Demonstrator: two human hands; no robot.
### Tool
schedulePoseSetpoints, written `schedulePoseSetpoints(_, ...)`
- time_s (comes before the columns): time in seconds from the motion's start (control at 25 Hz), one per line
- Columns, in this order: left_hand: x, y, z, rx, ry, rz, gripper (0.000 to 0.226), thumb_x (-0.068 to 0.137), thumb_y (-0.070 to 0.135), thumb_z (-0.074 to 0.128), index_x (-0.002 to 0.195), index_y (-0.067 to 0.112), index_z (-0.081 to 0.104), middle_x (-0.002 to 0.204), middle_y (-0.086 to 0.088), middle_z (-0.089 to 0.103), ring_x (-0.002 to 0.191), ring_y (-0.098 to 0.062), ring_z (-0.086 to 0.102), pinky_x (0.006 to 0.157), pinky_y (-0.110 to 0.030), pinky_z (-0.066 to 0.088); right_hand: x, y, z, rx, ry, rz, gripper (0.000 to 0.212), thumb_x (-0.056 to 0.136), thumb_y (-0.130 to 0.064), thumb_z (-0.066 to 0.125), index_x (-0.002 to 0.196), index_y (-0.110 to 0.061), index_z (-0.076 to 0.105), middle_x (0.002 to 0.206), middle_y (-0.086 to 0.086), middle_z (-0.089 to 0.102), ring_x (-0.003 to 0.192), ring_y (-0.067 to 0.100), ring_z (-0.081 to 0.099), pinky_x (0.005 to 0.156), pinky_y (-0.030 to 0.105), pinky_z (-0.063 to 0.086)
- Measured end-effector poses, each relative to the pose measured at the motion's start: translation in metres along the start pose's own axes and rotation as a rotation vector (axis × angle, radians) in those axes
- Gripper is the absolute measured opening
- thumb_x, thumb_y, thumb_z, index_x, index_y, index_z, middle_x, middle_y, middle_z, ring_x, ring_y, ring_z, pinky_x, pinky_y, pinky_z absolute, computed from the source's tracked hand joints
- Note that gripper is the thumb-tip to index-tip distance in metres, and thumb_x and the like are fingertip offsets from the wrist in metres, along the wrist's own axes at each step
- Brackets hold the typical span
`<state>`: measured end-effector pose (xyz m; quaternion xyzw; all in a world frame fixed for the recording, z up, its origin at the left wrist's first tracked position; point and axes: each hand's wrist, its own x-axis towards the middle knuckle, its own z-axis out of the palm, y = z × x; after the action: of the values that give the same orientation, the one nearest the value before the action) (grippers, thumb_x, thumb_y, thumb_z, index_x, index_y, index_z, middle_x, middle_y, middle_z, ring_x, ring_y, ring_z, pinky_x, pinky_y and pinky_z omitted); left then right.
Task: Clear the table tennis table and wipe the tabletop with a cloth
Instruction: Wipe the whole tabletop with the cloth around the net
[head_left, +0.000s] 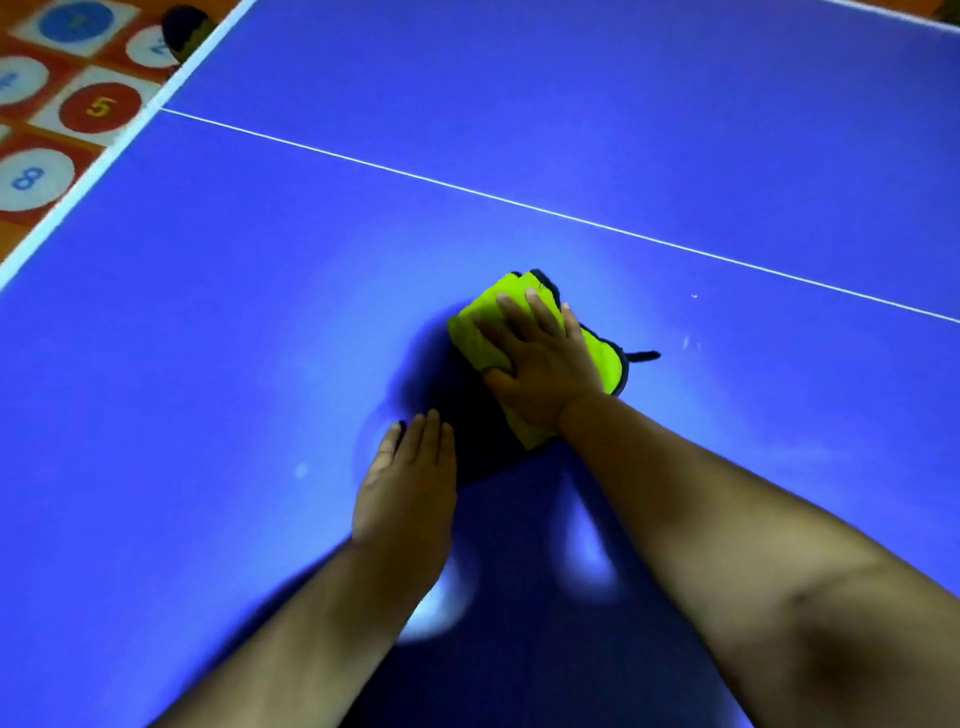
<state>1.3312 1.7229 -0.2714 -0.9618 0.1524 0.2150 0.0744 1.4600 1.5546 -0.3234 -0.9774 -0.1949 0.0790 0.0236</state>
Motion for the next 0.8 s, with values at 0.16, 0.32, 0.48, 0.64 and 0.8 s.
schedulePoseSetpoints(0.16, 0.016, 0.008, -0.002, 0.02, -0.061, -0.04, 0.076, 0.095, 0.025, 0.04, 0.146, 0.002, -0.01, 0.155, -0.018, -0.012, 0.144, -0.029, -0.004, 0.115, -0.039, -0.006, 0.072, 0.044, -0.006, 0.006, 0.054, 0.024, 0.061, 0.088, -0.06, 0.035, 0.146, -0.047, 0.026, 0.16, -0.007, 0.015, 0.148, 0.025, 0.006, 0.115, 0.057, 0.008)
schedulePoseSetpoints(0.32, 0.02, 0.015, -0.004, 0.003, -0.062, -0.069, 0.059, 0.097, 0.01, 0.025, 0.147, 0.002, -0.005, 0.155, -0.018, -0.008, 0.145, -0.03, 0.0, 0.115, -0.039, -0.006, 0.121, 0.077, -0.015, 0.011, 0.036, 0.072, 0.061, 0.092, -0.048, 0.042, 0.148, -0.047, 0.017, 0.161, -0.008, 0.01, 0.149, 0.023, 0.003, 0.117, 0.054, 0.005)
schedulePoseSetpoints(0.48, 0.02, 0.014, -0.006, 0.01, -0.063, -0.072, 0.06, 0.097, 0.012, 0.027, 0.148, 0.002, -0.004, 0.156, -0.018, -0.007, 0.145, -0.029, 0.0, 0.115, -0.039, -0.007, 0.122, 0.109, -0.023, 0.112, 0.03, 0.219, 0.062, 0.092, -0.041, 0.04, 0.15, -0.045, 0.017, 0.162, -0.007, 0.007, 0.149, 0.023, -0.001, 0.118, 0.051, 0.0)
schedulePoseSetpoints(0.64, 0.016, 0.008, 0.002, 0.014, -0.033, -0.067, 0.077, 0.092, 0.023, 0.044, 0.148, 0.006, -0.006, 0.157, -0.012, -0.008, 0.145, -0.022, -0.001, 0.117, -0.038, -0.004, 0.078, 0.111, -0.02, 0.074, -0.003, 0.328, 0.062, 0.095, -0.043, 0.039, 0.15, -0.044, 0.011, 0.162, -0.003, 0.002, 0.148, 0.027, -0.005, 0.117, 0.054, -0.001)
schedulePoseSetpoints(0.8, 0.009, 0.004, 0.006, -0.078, -0.011, -0.097, 0.083, 0.089, 0.033, 0.053, 0.15, 0.014, -0.001, 0.158, -0.004, -0.003, 0.145, -0.015, 0.001, 0.117, -0.034, -0.002, 0.011, 0.079, -0.009, 0.013, 0.005, 0.286, 0.063, 0.096, -0.046, 0.042, 0.151, -0.042, 0.011, 0.162, 0.001, 0.004, 0.148, 0.032, -0.002, 0.115, 0.058, 0.003)
